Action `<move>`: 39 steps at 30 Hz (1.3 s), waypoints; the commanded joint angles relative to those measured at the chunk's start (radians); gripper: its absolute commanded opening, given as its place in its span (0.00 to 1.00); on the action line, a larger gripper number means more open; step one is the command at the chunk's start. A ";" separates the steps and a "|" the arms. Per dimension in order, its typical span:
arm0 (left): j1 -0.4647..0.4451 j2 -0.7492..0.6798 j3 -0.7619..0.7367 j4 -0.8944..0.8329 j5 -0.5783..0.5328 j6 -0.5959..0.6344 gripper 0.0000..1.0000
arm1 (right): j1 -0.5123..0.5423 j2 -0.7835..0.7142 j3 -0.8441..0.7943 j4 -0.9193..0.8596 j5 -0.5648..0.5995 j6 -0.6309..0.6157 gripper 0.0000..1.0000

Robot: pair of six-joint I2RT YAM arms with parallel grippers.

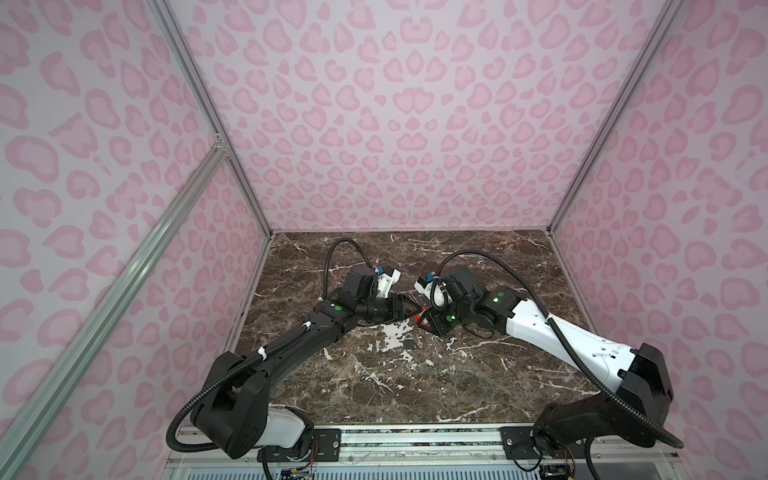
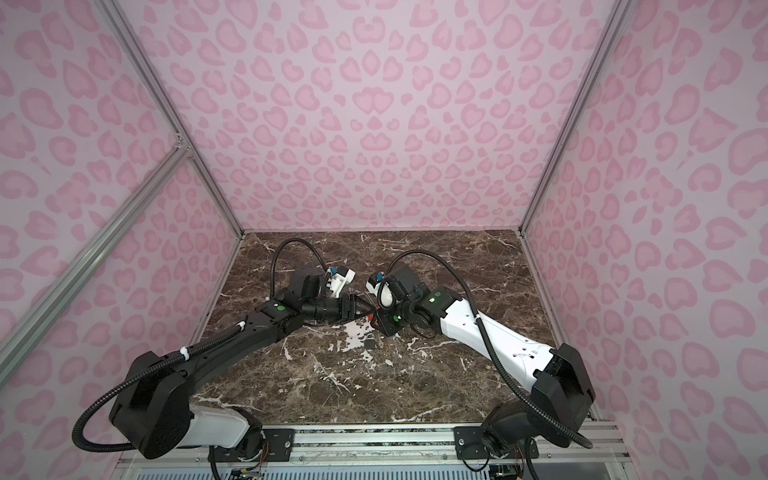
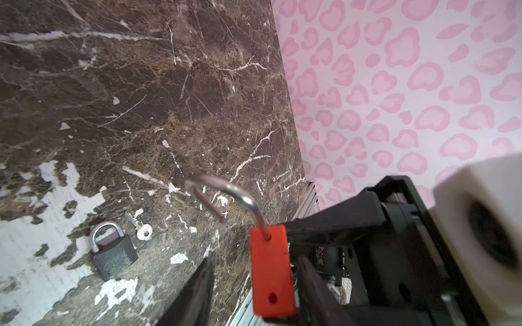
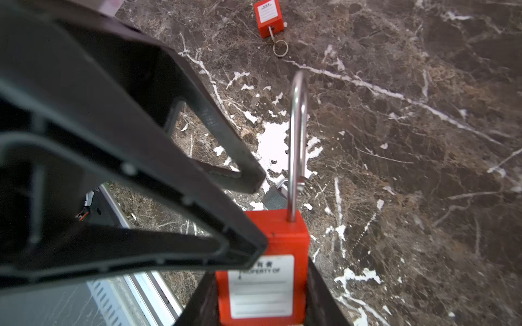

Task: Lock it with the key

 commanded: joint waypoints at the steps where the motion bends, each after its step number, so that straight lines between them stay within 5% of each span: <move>1: -0.002 0.004 0.000 0.036 0.010 -0.004 0.42 | 0.010 0.010 0.013 0.029 -0.005 -0.014 0.31; 8: -0.003 0.001 0.009 0.021 0.010 0.005 0.15 | 0.017 0.014 0.028 0.056 -0.008 -0.023 0.31; 10: -0.003 -0.006 0.017 0.002 -0.003 0.015 0.08 | 0.016 0.013 0.034 0.058 -0.008 -0.030 0.40; 14: 0.007 -0.041 0.024 -0.008 -0.061 0.016 0.04 | 0.016 -0.016 0.031 0.056 0.067 -0.041 0.66; 20: 0.044 -0.155 0.018 0.028 -0.208 -0.004 0.04 | -0.048 -0.214 -0.102 0.206 0.144 0.024 0.73; 24: 0.064 -0.265 0.018 0.064 -0.355 0.001 0.04 | -0.238 -0.360 -0.261 0.434 0.015 0.231 0.71; 28: 0.099 -0.329 0.043 0.096 -0.365 -0.015 0.04 | -0.425 -0.425 -0.406 0.764 -0.207 0.529 0.70; 39: 0.152 -0.347 0.001 0.478 -0.166 -0.260 0.04 | -0.396 -0.270 -0.401 1.332 -0.358 0.943 0.70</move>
